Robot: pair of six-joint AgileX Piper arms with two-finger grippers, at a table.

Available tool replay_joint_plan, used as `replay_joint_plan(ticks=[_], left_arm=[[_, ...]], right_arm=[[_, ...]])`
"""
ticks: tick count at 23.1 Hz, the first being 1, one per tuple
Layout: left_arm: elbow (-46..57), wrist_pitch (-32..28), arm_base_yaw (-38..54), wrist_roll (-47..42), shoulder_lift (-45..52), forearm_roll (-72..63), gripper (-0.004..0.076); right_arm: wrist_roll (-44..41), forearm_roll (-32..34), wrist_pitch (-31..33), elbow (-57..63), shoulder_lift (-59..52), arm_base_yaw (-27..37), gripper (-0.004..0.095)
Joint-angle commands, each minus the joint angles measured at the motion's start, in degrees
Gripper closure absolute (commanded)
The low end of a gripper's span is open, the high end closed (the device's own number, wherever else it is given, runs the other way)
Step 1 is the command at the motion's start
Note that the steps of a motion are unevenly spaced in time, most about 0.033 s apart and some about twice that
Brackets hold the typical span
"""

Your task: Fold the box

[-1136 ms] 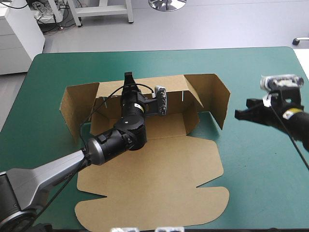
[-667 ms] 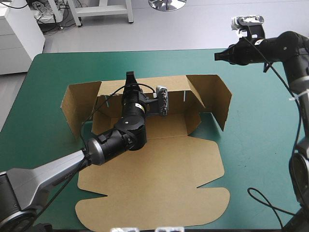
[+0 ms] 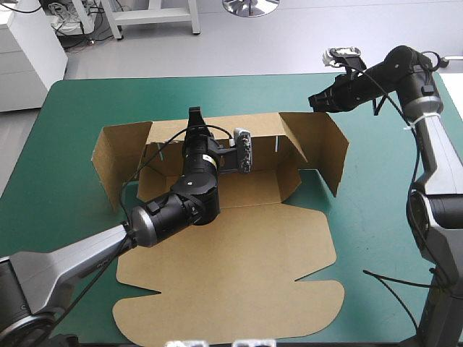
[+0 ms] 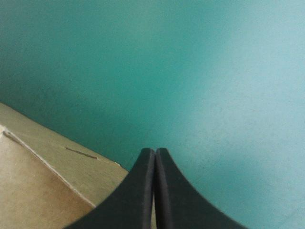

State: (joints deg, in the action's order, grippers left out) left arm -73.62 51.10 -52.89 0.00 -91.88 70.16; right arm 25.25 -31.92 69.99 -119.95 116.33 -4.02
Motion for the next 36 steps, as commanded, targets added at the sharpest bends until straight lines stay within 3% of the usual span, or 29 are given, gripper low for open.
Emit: replay_joint_plan(ticks=[1,6,11,22,27,31,36], left_arm=[[-1.48,-0.46,-0.19,-0.94,1.91,2.96,0.0734],[-1.48,0.00,-0.19,-0.94,1.91,2.96,0.0734],[-1.48,0.09,-0.19,-0.94,1.91,2.96,0.0734],[-1.48,0.69,-0.19,-1.70,1.91,2.96,0.0734],[-1.48,0.69,-0.19,-2.44,1.91,2.86,0.0734],[-1.48,0.69,-0.19,-2.44,1.91,2.86,0.0734],[-1.48,0.69,-0.19,-2.44,1.91,2.86,0.0734]], right_arm=[[0.38,-2.54,1.86,-1.94,-3.24,0.30,0.0925],[-0.32,-4.03,1.86,2.14,-4.00,0.30,0.0925],[5.07,-6.96,1.86,12.06,-7.78,0.30,0.0925],[8.75,-8.61,1.86,20.43,-15.62,0.30,0.0927],[18.25,-13.61,1.42,32.10,-20.66,0.30,0.0927],[30.03,-20.68,-8.52,43.90,-25.87,0.30,0.0927],[34.16,-19.30,-15.00,46.48,-26.26,0.30,0.0927]])
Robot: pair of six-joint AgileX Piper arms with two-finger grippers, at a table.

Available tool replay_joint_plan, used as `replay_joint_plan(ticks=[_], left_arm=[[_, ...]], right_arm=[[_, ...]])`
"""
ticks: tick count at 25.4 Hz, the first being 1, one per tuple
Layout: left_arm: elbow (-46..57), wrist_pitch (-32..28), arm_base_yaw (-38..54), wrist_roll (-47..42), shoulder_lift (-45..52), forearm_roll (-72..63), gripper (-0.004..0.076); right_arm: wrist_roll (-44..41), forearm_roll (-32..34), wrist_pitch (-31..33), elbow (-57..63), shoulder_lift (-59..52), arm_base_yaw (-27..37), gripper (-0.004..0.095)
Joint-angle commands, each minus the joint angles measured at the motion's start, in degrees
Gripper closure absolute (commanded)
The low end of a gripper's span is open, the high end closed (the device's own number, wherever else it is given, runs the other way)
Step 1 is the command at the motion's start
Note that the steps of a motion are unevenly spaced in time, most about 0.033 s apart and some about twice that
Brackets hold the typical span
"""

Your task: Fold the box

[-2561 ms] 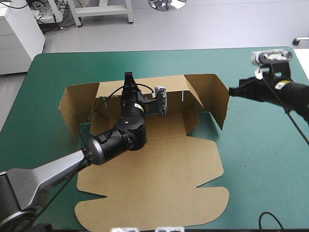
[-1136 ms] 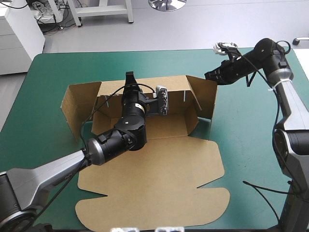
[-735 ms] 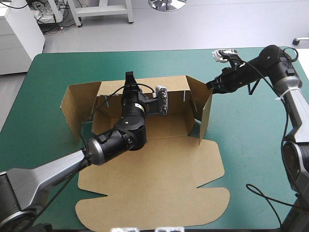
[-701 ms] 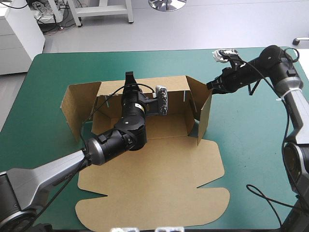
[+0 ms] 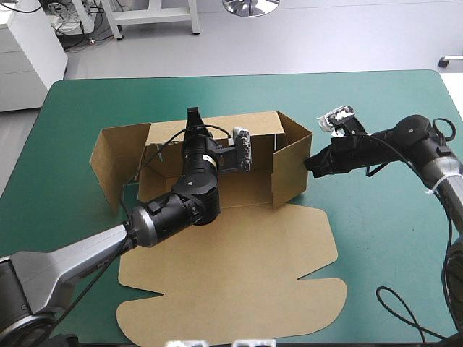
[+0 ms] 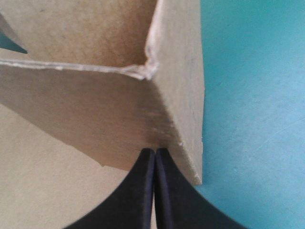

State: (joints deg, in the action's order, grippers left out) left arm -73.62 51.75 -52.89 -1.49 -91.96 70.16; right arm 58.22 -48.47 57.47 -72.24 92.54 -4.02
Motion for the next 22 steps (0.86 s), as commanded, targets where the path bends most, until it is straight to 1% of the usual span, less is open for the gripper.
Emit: replay_joint_plan(ticks=[1,4,8,9,10,12,15,19,22], left_arm=[[-1.48,0.03,-0.19,-0.95,2.00,2.86,0.0734],[-1.48,0.03,-0.19,-0.95,2.00,2.86,0.0734],[-1.48,0.03,-0.19,-0.95,2.00,2.86,0.0734],[-1.48,0.03,-0.19,-0.95,2.00,2.86,0.0734],[-1.48,0.03,-0.19,-0.95,2.00,2.86,0.0734],[-1.48,-0.19,-0.19,-0.95,2.00,2.86,0.0734],[-1.48,-0.46,-0.19,-0.95,2.00,2.86,0.0734],[-1.48,-0.46,-0.19,-0.95,2.00,2.86,0.0734],[-1.48,-0.46,-0.19,-0.95,2.00,2.86,0.0734]], right_arm=[[2.30,-2.52,-2.76,-1.24,-2.47,0.30,0.0927],[2.19,-1.23,-1.58,-1.24,-2.47,0.30,0.0927],[0.76,-2.31,5.67,-1.24,-2.47,0.30,0.0927],[0.27,-3.16,7.54,-1.24,-2.47,0.30,0.0927],[0.32,-6.13,11.33,-1.34,-2.59,0.30,0.0927],[0.32,-9.99,14.55,-2.14,-2.59,0.41,0.0927],[-3.40,-13.11,14.57,-5.61,-3.44,0.41,0.0927],[-7.23,-15.19,14.57,-11.20,-4.70,0.41,0.0927],[-8.00,-16.41,14.29,-16.13,-5.13,0.41,0.0927]])
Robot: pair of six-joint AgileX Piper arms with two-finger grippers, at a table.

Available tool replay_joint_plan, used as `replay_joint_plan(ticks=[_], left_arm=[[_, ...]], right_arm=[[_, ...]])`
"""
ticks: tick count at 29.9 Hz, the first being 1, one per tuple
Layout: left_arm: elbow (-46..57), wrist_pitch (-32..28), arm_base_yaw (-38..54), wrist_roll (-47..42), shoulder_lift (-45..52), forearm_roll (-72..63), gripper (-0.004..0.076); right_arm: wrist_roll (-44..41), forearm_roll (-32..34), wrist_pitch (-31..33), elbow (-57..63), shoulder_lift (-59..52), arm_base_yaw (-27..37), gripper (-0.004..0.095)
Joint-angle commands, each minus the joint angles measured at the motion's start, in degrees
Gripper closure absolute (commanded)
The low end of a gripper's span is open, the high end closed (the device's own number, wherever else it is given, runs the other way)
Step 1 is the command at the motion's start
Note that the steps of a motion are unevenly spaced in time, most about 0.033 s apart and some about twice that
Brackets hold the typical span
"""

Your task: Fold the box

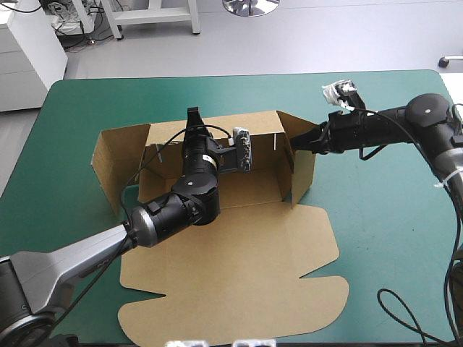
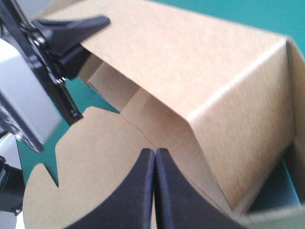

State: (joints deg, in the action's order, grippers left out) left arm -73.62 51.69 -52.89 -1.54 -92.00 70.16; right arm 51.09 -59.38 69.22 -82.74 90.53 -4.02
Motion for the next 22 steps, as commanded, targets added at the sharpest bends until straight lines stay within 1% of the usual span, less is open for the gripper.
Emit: replay_joint_plan(ticks=[1,3,5,8,9,11,13,15,17,22], left_arm=[[-1.48,-0.40,-0.19,-0.91,2.04,2.86,0.0734],[-1.48,-0.40,-0.19,-0.91,2.04,2.86,0.0734],[-1.48,-0.52,-0.19,-0.91,2.04,2.86,0.0734],[-1.48,-0.52,-0.19,-0.81,2.04,2.86,0.0734],[-1.48,-0.52,-0.19,-0.81,2.04,2.86,0.0734],[-1.48,-0.52,-0.19,-0.81,2.04,2.86,0.0734],[-1.48,-0.64,-0.19,-0.81,2.04,2.86,0.0734],[-1.48,-0.79,-0.19,-0.81,2.04,2.86,0.0734],[-1.48,-0.93,-0.19,-0.81,2.04,2.86,0.0734],[-1.48,-0.96,-0.19,-0.81,2.04,2.86,0.0734]], right_arm=[[-0.97,-5.53,2.53,-7.84,-3.12,0.41,0.0927],[-0.87,-4.42,0.92,-11.86,-3.00,0.41,0.0927],[-2.90,-1.58,-2.26,-16.21,-2.71,0.41,0.0927],[-8.60,7.11,-9.20,-21.42,-1.35,0.41,0.0925],[-10.94,11.19,-11.35,-23.30,-0.57,0.41,0.0925],[-14.89,16.48,-12.95,-25.35,1.14,0.41,0.0925],[-18.75,20.83,-13.21,-27.28,3.43,0.41,0.0925],[-21.68,23.59,-13.21,-28.41,5.98,0.27,0.0925],[-23.01,24.86,-13.21,-28.76,8.21,0.29,0.0925],[-23.84,24.80,-13.10,-28.86,13.42,0.29,0.0925]])
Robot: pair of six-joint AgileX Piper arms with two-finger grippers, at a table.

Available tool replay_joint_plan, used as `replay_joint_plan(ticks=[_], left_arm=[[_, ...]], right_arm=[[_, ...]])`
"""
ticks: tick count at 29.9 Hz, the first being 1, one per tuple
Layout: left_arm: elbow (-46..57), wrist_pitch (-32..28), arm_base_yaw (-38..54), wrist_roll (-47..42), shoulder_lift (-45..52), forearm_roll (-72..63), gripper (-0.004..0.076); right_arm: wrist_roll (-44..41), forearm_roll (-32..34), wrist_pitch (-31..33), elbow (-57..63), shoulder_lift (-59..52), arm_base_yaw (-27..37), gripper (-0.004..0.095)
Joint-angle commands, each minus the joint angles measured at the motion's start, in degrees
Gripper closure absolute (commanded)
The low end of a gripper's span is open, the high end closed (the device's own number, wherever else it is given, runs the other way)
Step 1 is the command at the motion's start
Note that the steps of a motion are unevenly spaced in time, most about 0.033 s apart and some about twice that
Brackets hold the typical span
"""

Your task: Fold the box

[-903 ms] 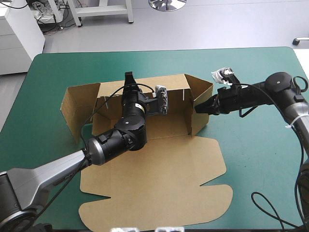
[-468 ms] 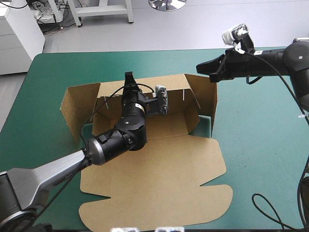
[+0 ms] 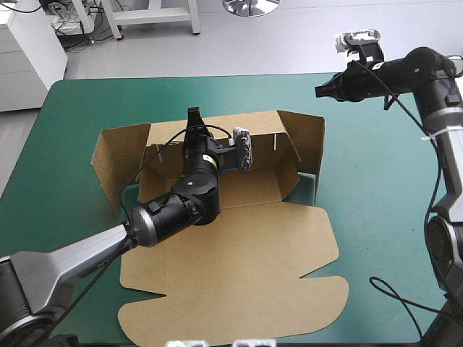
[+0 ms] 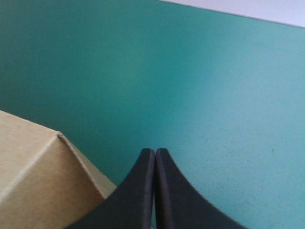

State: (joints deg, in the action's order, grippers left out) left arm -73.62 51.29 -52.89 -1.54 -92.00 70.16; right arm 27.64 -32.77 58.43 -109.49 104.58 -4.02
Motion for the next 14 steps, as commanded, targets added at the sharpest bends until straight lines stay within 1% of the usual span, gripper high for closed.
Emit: replay_joint_plan(ticks=[1,9,14], left_arm=[[-1.48,-0.56,-0.19,-0.81,2.04,2.86,0.0734],[-1.48,-0.56,-0.19,-0.81,2.04,2.75,0.0734],[-1.48,-0.56,-0.19,-0.81,2.04,2.75,0.0734]], right_arm=[[-0.39,-2.21,-2.04,-2.10,0.25,0.29,0.0925],[-0.17,-1.15,2.16,-2.10,4.21,-2.23,0.0925],[-0.17,-1.25,7.82,-2.10,4.37,-3.20,0.0925]])
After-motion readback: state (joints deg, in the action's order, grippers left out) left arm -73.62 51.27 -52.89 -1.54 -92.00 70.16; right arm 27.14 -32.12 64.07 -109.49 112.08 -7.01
